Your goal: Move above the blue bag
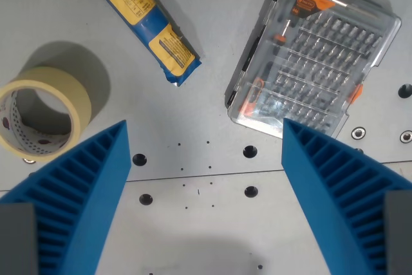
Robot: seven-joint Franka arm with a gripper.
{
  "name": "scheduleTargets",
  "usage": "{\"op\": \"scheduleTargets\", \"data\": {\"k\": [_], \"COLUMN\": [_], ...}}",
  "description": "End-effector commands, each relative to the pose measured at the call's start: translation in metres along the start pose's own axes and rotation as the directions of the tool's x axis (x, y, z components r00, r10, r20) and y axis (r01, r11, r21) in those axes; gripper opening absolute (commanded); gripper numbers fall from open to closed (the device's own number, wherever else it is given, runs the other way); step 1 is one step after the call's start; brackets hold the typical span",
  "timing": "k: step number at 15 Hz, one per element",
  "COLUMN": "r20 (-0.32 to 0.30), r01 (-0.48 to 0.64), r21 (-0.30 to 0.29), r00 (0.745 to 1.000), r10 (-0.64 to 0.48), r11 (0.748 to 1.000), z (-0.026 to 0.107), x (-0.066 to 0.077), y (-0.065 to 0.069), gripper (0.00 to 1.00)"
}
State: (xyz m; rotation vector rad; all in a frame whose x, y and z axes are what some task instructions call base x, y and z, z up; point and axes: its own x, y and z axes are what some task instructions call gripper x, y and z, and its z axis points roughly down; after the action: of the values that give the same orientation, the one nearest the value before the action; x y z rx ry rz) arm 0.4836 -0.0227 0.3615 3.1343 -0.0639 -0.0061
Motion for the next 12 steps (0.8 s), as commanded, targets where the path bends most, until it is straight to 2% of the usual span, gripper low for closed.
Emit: {"op": "scheduleTargets", "data": {"k": [1,6,12], "r20": [-0.005,-0.017,-0.039], "r01": [0.032,0.097,0.202], "r21": [-0.001,-0.002,-0.009], "r00": [0.999,0.995,0.978], "r10": [-0.032,-0.097,-0.203], "r11": [0.999,0.995,0.979], "z": [0.001,0.011,0.032], "x": [0.0,0.002,0.004], "y": [-0.001,-0.004,-0.011], "gripper": [1.0,1.0,1.0]}}
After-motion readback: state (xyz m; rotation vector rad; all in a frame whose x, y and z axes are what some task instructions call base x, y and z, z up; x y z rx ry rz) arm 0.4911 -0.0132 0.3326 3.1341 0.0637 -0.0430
